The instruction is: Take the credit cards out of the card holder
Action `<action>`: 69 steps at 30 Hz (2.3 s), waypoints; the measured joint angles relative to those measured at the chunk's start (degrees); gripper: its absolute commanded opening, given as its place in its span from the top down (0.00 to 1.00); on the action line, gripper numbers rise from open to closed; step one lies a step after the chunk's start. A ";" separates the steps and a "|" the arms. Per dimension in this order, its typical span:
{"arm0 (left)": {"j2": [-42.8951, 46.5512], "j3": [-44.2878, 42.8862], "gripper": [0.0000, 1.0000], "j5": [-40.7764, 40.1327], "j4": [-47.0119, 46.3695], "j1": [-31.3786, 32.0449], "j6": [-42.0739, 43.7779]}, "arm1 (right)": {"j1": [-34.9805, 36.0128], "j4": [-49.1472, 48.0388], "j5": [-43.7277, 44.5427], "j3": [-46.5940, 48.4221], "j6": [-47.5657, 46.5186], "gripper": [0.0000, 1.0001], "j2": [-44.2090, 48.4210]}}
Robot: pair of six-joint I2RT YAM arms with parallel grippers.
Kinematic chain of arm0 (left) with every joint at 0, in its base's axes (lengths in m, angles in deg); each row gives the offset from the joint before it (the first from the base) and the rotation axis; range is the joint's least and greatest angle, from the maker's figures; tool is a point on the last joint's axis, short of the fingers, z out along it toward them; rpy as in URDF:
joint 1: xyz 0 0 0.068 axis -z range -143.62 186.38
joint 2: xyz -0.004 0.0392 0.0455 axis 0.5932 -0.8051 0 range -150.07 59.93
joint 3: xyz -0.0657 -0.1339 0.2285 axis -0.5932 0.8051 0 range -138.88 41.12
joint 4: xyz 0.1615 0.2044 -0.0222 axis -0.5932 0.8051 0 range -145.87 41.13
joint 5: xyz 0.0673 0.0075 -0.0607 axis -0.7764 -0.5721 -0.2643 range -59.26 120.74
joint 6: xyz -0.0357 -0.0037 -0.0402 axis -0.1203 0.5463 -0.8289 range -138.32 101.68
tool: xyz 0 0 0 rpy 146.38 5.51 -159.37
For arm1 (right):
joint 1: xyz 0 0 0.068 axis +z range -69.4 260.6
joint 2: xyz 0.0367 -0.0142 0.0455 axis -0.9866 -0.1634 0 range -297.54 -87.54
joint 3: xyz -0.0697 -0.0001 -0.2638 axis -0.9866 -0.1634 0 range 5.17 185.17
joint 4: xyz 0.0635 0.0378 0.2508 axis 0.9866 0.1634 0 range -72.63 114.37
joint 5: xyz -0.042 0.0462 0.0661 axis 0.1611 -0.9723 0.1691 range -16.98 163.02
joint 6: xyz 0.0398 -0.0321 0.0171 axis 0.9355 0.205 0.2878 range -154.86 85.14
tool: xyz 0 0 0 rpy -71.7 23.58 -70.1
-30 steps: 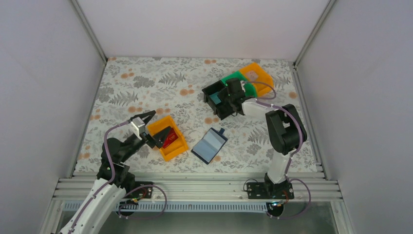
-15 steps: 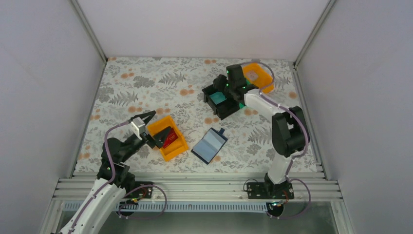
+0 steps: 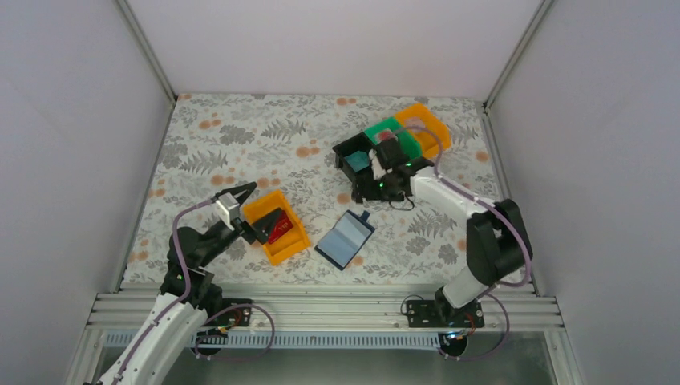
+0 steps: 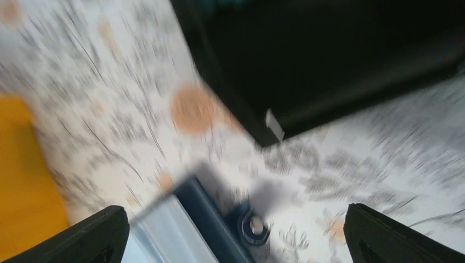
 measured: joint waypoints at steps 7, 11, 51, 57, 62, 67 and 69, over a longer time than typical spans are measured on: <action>-0.61 0.37 0.00 0.02 -0.28 0.00 0.00 | 7.26 3.58 -3.45 -3.98 -3.63 0.03 -8.57; -0.61 0.37 0.00 0.02 -0.31 0.00 0.00 | 8.66 3.67 -3.82 -4.70 -4.85 0.06 -10.69; -9.31 1.38 0.07 8.22 -4.68 1.81 -0.39 | 9.38 -6.99 -9.07 -14.45 0.92 0.96 9.01; -16.06 1.38 0.10 10.45 -5.86 4.07 -1.11 | 9.38 -6.73 -11.15 -14.21 -2.73 0.96 13.03; -20.96 0.94 0.10 11.80 -6.62 6.82 1.14 | 9.38 -6.73 -11.98 -13.44 -4.68 0.96 13.09; -28.06 -9.49 0.03 14.03 5.51 8.39 17.44 | 9.38 -6.73 -13.14 -13.11 -5.92 0.96 12.61; -31.04 -14.62 0.03 14.69 8.90 8.83 24.96 | 9.38 -6.73 -13.90 -13.05 -6.16 0.96 12.22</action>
